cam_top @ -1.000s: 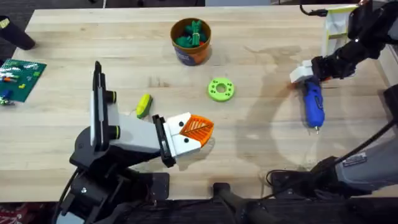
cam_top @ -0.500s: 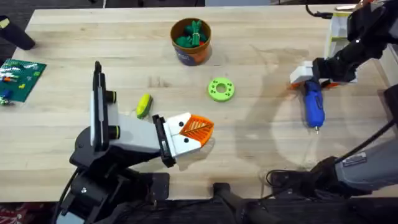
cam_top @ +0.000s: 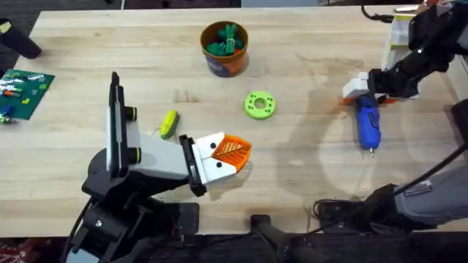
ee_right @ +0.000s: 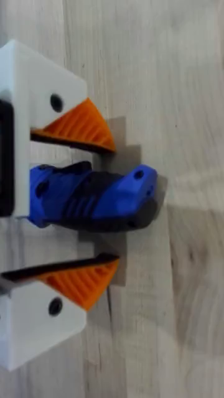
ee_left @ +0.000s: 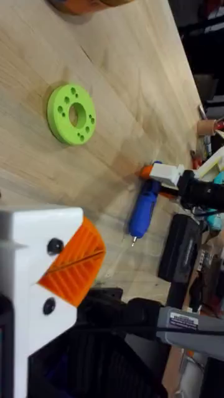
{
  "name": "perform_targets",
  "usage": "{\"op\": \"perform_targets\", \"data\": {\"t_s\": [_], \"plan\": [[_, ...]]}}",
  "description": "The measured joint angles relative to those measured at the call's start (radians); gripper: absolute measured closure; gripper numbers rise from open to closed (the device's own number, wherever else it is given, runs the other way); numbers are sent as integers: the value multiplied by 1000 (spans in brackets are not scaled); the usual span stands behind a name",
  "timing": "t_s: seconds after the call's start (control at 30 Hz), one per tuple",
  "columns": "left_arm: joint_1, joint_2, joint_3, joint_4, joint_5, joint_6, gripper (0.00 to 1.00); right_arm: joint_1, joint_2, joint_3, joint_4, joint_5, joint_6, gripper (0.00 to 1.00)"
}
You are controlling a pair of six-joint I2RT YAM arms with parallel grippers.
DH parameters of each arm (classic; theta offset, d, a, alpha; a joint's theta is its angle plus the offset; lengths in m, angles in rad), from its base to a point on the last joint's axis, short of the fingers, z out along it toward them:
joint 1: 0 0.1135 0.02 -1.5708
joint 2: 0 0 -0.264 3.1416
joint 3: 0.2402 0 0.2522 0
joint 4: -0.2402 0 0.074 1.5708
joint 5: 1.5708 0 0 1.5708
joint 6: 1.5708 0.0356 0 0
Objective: Pick up the gripper from the table and insert it into the empty holder that is missing its gripper. Then pick up a screw, insert it into the mounting hole, and use the screwdriver to tighten it. Finally, clean up the table by picking up the vegetable and placing it into the bucket.
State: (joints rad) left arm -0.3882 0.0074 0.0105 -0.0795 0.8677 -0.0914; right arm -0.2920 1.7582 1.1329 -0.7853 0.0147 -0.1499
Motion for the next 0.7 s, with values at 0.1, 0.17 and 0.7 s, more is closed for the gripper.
{"op": "perform_targets", "data": {"t_s": [0.1,0.17,0.7], "plan": [[0,0,0,0,0,0,990,-1,-1,-1,-1,0,8,317],[0,0,0,0,0,0,990,-2,-1,-1,-5,3,12,499],[0,0,0,0,0,0,990,-4,-1,-3,-53,12,24,972]]}}
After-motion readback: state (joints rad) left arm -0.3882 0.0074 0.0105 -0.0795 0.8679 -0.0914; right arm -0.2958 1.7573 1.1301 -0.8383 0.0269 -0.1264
